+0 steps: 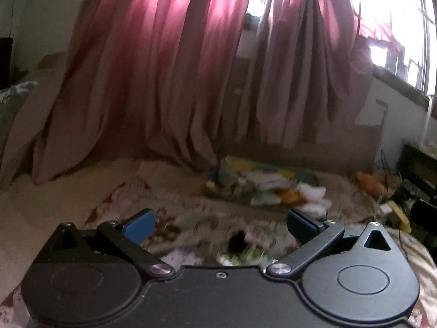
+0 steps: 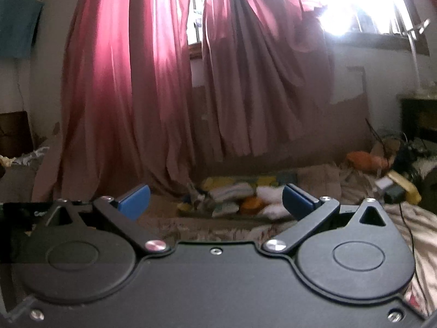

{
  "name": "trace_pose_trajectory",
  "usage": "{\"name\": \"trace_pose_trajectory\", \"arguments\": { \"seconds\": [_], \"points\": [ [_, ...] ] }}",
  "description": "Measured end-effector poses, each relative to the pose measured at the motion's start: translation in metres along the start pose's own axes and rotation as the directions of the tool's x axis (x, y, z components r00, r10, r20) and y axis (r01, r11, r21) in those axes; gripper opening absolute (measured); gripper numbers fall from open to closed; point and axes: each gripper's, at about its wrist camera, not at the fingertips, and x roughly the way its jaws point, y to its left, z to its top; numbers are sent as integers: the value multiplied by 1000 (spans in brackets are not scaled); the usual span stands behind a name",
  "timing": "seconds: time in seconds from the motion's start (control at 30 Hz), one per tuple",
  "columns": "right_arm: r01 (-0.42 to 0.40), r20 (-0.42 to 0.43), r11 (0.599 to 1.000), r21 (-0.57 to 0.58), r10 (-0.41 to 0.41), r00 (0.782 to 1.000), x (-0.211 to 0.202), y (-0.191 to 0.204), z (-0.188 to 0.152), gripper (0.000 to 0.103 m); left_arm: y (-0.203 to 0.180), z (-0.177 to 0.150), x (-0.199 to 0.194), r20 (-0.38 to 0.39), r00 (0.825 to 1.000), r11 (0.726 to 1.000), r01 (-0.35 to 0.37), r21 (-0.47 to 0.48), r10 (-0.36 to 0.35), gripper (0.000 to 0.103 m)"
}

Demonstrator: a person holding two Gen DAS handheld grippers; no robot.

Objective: Organize soft objects
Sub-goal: 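Withdraw both open tools from the tray back over the bed, then move both open tools toward the cartoon card beside the green bag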

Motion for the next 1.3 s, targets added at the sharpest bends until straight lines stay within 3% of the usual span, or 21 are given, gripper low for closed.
{"name": "trace_pose_trajectory", "arguments": {
  "seconds": [0.2,0.43,0.6,0.77,1.07,1.3],
  "points": [
    [37,-80,999,28,-35,996,-4,10,-25,103,17,-30,-4,-83,996,999,-43,32,45,102],
    [79,-190,995,57,-67,980,-2,11,-45,103,31,-52,-1,-197,978,997,-61,53,71,102],
    [108,-272,993,45,-92,958,-9,21,-61,103,40,-67,4,-285,954,995,-82,64,98,102],
    [105,-381,993,59,-75,921,-3,26,-79,103,46,-79,12,-366,923,993,-99,70,118,102],
    [71,-453,994,87,-24,891,11,29,-94,103,49,-87,22,-421,897,991,-115,75,136,102],
    [-21,-466,998,62,48,883,35,42,-94,103,55,-86,31,-421,889,983,-166,77,182,102]
  ]
}}
